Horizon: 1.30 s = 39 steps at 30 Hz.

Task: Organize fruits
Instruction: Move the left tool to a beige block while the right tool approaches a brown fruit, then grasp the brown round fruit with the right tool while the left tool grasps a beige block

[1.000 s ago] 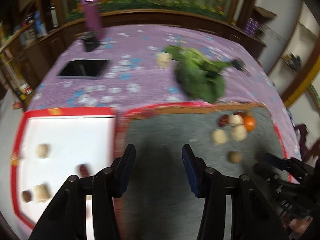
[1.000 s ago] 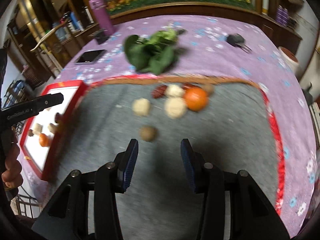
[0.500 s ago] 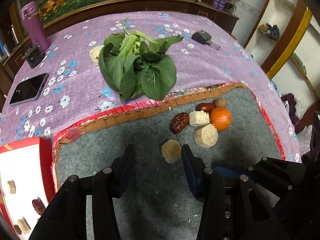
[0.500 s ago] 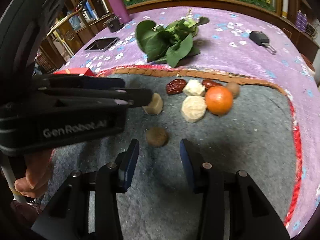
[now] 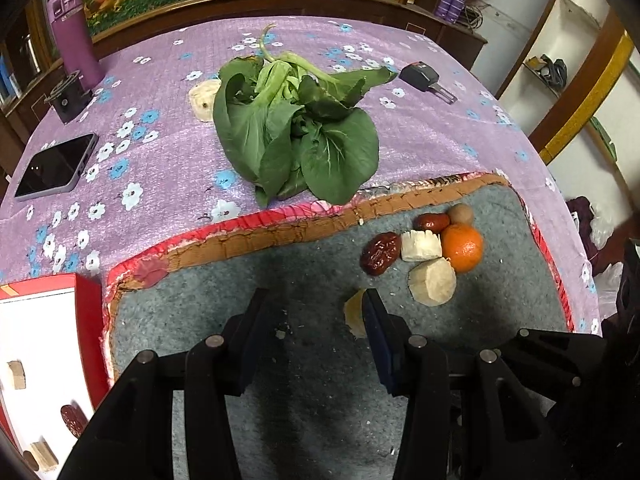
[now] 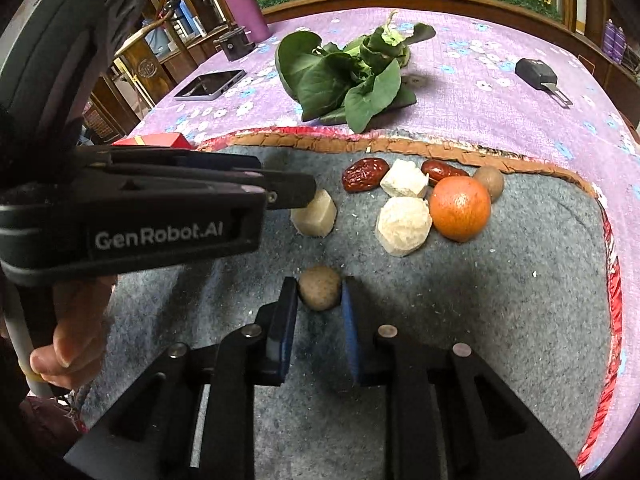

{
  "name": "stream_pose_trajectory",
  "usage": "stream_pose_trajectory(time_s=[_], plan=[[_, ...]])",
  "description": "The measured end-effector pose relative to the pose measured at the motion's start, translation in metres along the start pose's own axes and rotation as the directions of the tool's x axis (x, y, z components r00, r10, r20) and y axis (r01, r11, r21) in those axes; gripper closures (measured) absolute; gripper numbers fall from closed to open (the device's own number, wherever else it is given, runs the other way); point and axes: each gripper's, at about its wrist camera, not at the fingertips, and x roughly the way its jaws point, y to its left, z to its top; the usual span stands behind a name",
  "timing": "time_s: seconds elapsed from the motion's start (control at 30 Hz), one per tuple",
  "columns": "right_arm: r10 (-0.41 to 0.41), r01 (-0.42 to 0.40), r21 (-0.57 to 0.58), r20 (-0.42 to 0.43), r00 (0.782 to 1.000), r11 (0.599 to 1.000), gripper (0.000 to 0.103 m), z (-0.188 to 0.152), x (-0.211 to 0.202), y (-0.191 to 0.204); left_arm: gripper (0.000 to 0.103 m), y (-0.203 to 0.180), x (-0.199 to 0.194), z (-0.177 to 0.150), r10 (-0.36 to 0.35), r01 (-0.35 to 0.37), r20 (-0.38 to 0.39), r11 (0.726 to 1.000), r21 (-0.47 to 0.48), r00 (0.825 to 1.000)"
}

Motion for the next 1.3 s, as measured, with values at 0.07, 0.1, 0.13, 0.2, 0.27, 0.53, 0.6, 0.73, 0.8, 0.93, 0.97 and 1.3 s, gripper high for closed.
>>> stream_pose_trajectory(time_s=[0.07, 0.1, 0.13, 0.2, 0.27, 0.53, 0.6, 0.73, 0.8, 0.93, 0.97, 1.3], plan=[[-0.001, 0.001, 0.001, 0.0, 1.0, 1.0, 0.079, 0.0, 0.0, 0.0, 0.057, -0.002, 0.002, 0.0, -0.003, 0.003, -0.003, 1.0, 0.016, 1.0], [-0.003, 0.003, 0.002, 0.001, 1.0, 1.0, 0.079, 0.0, -0.001, 0.0, 0.057, -0.004, 0.003, 0.0, -0.009, 0.009, -0.005, 1.0, 0.026, 1.0], [-0.005, 0.005, 0.002, 0.001, 1.0, 1.0, 0.079, 0.0, -0.002, 0.001, 0.057, -0.006, 0.004, -0.001, -0.017, 0.017, -0.007, 0.999, 0.032, 1.0], [-0.011, 0.011, -0.005, -0.002, 1.0, 1.0, 0.079, -0.002, -0.003, 0.002, 0.057, -0.012, 0.005, -0.001, -0.038, 0.038, -0.01, 0.998, 0.048, 0.999], [-0.015, 0.015, -0.005, 0.001, 1.0, 1.0, 0.079, -0.005, -0.006, 0.003, 0.057, -0.017, 0.007, -0.001, -0.043, 0.044, -0.012, 0.997, 0.064, 0.999], [-0.021, 0.019, 0.048, 0.03, 0.999, 0.999, 0.079, -0.021, -0.029, -0.013, 0.06, -0.027, 0.02, 0.001, -0.032, 0.034, -0.025, 0.996, 0.085, 0.999], [-0.016, 0.013, 0.069, 0.038, 0.999, 0.998, 0.079, -0.025, -0.033, -0.018, 0.07, -0.028, 0.021, 0.002, -0.016, 0.018, -0.02, 0.996, 0.09, 1.0], [-0.006, -0.001, 0.117, 0.054, 0.999, 0.993, 0.079, -0.031, -0.039, -0.029, 0.078, -0.024, 0.019, 0.002, -0.034, 0.036, -0.024, 0.996, 0.083, 0.999], [-0.003, -0.005, 0.132, 0.06, 0.998, 0.991, 0.079, -0.032, -0.04, -0.033, 0.078, -0.027, 0.018, -0.001, -0.015, 0.018, -0.022, 0.995, 0.1, 1.0], [0.001, -0.012, 0.148, 0.07, 0.998, 0.989, 0.079, -0.031, -0.042, -0.038, 0.078, -0.035, 0.016, -0.004, 0.02, -0.019, -0.011, 0.993, 0.12, 1.0], [0.002, -0.013, 0.152, 0.072, 0.997, 0.988, 0.079, -0.031, -0.043, -0.04, 0.078, -0.035, 0.018, -0.003, 0.024, -0.023, -0.011, 0.993, 0.119, 1.0], [0.002, -0.012, 0.137, 0.075, 0.997, 0.99, 0.079, -0.027, -0.047, -0.041, 0.079, -0.035, 0.011, -0.003, 0.041, -0.042, 0.012, 0.995, 0.086, 0.999]])
